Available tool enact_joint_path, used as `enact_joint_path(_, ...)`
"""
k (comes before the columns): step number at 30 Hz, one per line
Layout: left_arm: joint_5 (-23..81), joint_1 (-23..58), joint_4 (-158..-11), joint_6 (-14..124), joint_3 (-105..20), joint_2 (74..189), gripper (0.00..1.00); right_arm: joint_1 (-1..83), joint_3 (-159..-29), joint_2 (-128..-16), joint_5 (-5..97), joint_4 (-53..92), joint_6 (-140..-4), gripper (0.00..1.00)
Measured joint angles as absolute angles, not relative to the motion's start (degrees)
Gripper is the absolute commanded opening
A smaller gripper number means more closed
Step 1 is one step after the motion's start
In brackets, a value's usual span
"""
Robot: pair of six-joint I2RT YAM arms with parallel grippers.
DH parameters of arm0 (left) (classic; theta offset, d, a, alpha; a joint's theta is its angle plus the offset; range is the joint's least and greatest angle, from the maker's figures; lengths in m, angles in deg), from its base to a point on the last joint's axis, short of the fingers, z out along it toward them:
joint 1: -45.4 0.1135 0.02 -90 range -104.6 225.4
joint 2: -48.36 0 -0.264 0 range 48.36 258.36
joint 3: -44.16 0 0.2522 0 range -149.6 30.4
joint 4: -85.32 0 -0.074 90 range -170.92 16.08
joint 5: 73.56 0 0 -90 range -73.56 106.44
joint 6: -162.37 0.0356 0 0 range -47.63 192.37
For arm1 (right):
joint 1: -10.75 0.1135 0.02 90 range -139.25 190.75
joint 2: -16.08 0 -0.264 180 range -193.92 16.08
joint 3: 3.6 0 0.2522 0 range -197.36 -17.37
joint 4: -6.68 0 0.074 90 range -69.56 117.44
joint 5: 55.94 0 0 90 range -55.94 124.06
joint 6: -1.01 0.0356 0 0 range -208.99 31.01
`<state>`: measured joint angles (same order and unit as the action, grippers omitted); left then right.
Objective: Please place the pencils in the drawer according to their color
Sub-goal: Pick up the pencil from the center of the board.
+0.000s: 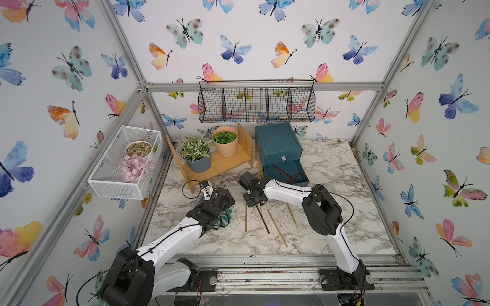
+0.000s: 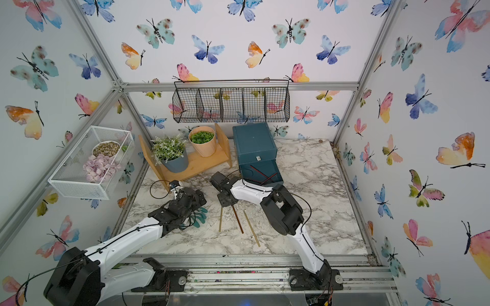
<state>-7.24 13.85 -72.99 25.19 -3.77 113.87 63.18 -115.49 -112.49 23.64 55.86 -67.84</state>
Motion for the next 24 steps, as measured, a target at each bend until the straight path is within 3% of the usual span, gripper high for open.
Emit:
enact_joint_path(10, -7.22, 13.85, -72.97, 25.19, -3.77, 113.87, 0.98, 63.18, -114.95, -112.19, 24.95, 55.1, -67.91, 0.03)
enact_joint_path(24, -7.2, 14.09, -72.97, 25.24, -3.77, 113.89, 0.98, 62.83, -113.22, -109.93, 27.25, 56.39, -68.32, 0.03)
